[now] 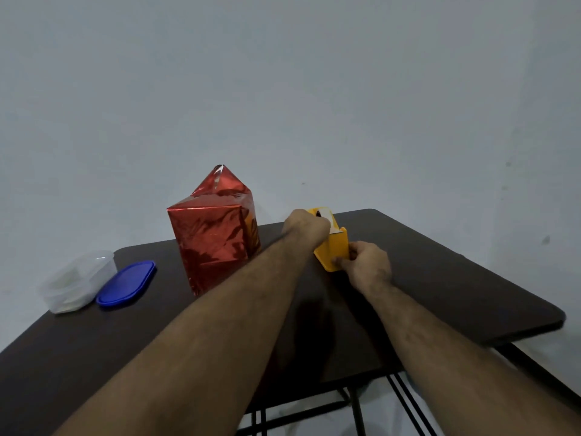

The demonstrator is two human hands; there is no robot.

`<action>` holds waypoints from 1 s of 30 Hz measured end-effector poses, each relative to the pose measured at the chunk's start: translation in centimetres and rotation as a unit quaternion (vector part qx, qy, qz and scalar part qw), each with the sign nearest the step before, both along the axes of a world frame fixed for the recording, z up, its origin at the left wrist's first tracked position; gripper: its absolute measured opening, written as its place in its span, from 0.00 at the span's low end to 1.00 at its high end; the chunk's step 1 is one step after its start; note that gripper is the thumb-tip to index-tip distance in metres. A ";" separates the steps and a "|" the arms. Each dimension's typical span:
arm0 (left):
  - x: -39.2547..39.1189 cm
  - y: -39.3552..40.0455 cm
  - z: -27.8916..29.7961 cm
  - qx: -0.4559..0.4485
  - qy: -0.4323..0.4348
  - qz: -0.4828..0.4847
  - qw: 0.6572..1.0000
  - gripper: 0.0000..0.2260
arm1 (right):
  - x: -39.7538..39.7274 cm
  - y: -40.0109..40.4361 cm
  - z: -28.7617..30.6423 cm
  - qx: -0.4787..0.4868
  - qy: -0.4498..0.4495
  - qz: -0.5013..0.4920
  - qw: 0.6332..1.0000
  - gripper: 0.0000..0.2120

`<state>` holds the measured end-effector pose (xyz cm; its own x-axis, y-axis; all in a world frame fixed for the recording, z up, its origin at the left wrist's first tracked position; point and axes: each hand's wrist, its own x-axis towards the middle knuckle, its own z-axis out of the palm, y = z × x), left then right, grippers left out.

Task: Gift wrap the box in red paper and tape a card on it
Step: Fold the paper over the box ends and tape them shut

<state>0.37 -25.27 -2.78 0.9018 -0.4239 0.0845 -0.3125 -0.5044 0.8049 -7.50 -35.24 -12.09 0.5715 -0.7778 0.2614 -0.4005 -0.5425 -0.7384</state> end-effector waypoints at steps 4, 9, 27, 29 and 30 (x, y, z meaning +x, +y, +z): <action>0.8 -1.5 0.2 -0.032 0.172 -0.013 0.984 0.16 | 0.5 -0.2 0.0 0.002 0.015 -0.012 1.000 0.27; 1.0 -2.0 0.6 -0.009 0.218 -0.009 0.976 0.09 | 1.1 -0.1 -0.1 0.002 0.029 -0.019 0.999 0.28; -1.4 -0.8 3.6 0.001 0.174 -0.018 0.985 0.16 | 0.5 0.3 0.1 -0.007 0.024 -0.008 1.000 0.26; -1.3 -0.6 3.5 0.008 0.183 -0.021 0.983 0.14 | 0.5 0.3 0.2 -0.006 0.022 -0.010 1.000 0.26; -1.3 -0.4 3.2 0.014 0.193 -0.022 0.981 0.12 | 0.5 0.3 0.2 -0.005 0.021 -0.012 1.000 0.26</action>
<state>-0.90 -25.68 0.44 0.8448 -0.4611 -0.2714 -0.0098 -0.5205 0.8538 -7.03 -34.98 -11.90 0.5640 -0.7885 0.2452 -0.4437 -0.5398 -0.7153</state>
